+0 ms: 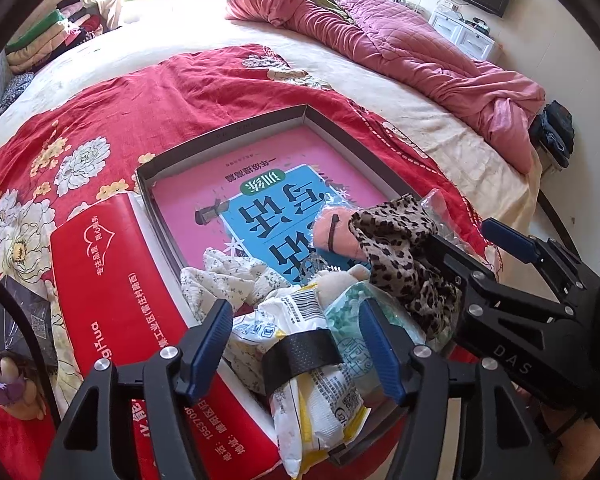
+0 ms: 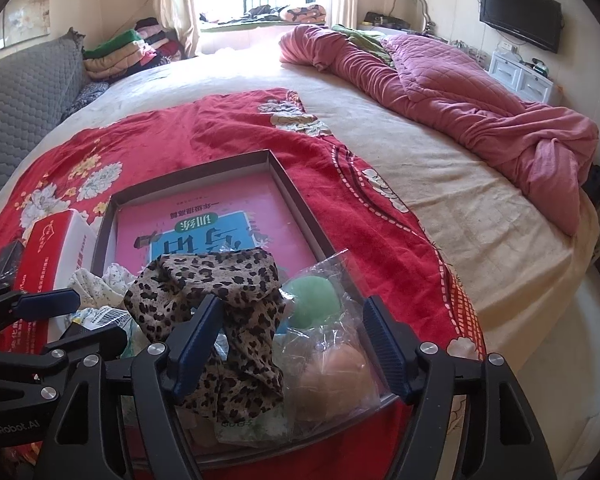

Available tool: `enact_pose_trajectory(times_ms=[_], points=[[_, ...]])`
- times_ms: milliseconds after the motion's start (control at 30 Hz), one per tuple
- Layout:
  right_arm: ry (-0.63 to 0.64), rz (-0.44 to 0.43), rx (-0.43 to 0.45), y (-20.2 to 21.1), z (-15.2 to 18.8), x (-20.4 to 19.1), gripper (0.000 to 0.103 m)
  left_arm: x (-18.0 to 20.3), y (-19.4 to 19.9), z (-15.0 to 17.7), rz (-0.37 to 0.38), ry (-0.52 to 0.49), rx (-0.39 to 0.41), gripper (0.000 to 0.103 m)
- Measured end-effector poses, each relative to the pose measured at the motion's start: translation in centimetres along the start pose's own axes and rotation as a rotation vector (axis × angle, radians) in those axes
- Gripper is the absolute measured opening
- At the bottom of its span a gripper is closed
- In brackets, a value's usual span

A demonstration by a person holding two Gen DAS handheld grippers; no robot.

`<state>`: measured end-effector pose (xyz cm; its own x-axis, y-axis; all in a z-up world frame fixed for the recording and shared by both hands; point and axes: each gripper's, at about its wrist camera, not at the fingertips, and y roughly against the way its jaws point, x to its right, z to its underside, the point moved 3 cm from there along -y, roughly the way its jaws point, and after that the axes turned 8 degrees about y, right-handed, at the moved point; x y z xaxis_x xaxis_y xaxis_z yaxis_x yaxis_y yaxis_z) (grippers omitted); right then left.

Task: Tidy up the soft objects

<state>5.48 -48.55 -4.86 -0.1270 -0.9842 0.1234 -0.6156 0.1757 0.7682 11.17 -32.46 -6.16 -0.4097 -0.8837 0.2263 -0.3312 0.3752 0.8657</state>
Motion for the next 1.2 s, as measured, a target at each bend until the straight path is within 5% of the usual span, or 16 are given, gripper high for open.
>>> enact_pose_trajectory(times_ms=[467, 767, 1200], points=[[-0.062, 0.011, 0.004, 1.5, 1.1, 1.4, 0.077, 0.0, 0.5, 0.0, -0.009, 0.006, 0.011, 0.076], [-0.055, 0.004, 0.016, 3.5, 1.5, 0.9, 0.078, -0.1, 2.0, -0.1, -0.051, 0.007, 0.044, 0.09], [-0.056, 0.013, 0.04, 7.1, 1.7, -0.4, 0.078, -0.2, 4.9, 1.1, -0.092, -0.012, 0.071, 0.09]])
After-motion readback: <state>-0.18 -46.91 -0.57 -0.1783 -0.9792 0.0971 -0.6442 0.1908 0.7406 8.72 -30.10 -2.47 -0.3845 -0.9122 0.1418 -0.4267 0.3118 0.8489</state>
